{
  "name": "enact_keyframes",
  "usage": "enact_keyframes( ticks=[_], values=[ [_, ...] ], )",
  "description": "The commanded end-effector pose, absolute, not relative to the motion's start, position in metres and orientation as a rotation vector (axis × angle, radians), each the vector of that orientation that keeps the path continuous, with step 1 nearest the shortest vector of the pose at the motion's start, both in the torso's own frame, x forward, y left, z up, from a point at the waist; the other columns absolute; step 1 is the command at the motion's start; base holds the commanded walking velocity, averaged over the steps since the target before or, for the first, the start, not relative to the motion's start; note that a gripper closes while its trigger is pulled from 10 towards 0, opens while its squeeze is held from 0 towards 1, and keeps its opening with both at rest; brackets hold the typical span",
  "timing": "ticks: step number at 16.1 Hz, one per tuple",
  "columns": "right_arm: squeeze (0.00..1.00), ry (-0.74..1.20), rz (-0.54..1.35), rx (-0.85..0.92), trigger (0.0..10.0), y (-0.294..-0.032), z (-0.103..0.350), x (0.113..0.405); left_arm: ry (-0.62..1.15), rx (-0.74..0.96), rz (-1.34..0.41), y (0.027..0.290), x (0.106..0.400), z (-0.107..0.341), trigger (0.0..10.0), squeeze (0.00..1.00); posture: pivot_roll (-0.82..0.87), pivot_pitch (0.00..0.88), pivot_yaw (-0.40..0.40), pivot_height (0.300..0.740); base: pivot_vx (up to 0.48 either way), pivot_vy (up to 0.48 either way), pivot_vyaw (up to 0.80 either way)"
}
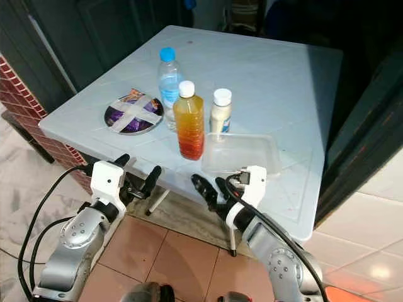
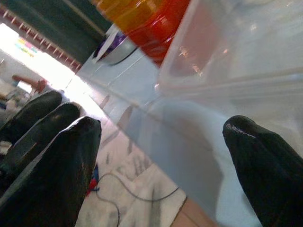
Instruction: Restocking fridge
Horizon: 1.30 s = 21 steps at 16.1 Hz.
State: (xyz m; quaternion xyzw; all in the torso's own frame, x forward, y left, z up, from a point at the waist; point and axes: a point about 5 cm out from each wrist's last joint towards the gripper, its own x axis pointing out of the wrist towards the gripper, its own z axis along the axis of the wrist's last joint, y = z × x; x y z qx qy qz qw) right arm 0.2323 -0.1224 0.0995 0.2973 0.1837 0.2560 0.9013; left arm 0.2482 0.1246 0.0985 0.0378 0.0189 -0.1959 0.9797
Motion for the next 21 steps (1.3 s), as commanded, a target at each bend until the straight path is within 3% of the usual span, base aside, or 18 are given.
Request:
enact_keyframes(
  ticks=[1, 6, 13, 17, 20, 21],
  values=[
    [0.00, 0.378, 0.580, 0.613, 10.0, -0.116, 0.104, 0.232, 0.039, 0.090, -0.393, 0.126, 0.249, 0.098, 10.0, 0.00, -0.02, 0.031, 0.073, 0.740, 0.000, 0.000, 0.00],
    [0.00, 0.345, 0.487, 0.568, 10.0, -0.126, 0.100, 0.235, 0.038, 0.093, -0.387, 0.127, 0.249, 0.098, 10.0, 0.00, -0.02, 0.031, 0.071, 0.740, 0.000, 0.000, 0.00],
    [0.00, 0.225, 0.230, 0.502, 10.0, -0.171, 0.103, 0.217, 0.038, 0.096, -0.401, 0.127, 0.250, 0.098, 10.0, 0.00, -0.05, 0.029, 0.082, 0.740, 0.000, 0.000, 0.00],
    [0.00, 0.157, -0.040, 0.446, 10.0, -0.205, 0.103, 0.230, 0.033, 0.100, -0.411, 0.126, 0.252, 0.098, 10.0, 0.00, -0.04, 0.021, 0.083, 0.740, 0.000, 0.000, 0.00],
    [0.00, 0.112, -0.089, 0.484, 10.0, -0.205, 0.109, 0.236, 0.033, 0.102, -0.406, 0.127, 0.252, 0.098, 10.0, 0.00, -0.03, 0.021, 0.083, 0.740, 0.000, 0.000, 0.00],
    [0.00, 0.096, -0.097, 0.507, 8.4, -0.204, 0.111, 0.240, 0.033, 0.103, -0.405, 0.128, 0.252, 0.098, 10.0, 0.00, -0.03, 0.022, 0.086, 0.740, 0.000, 0.000, 0.00]
  ],
)
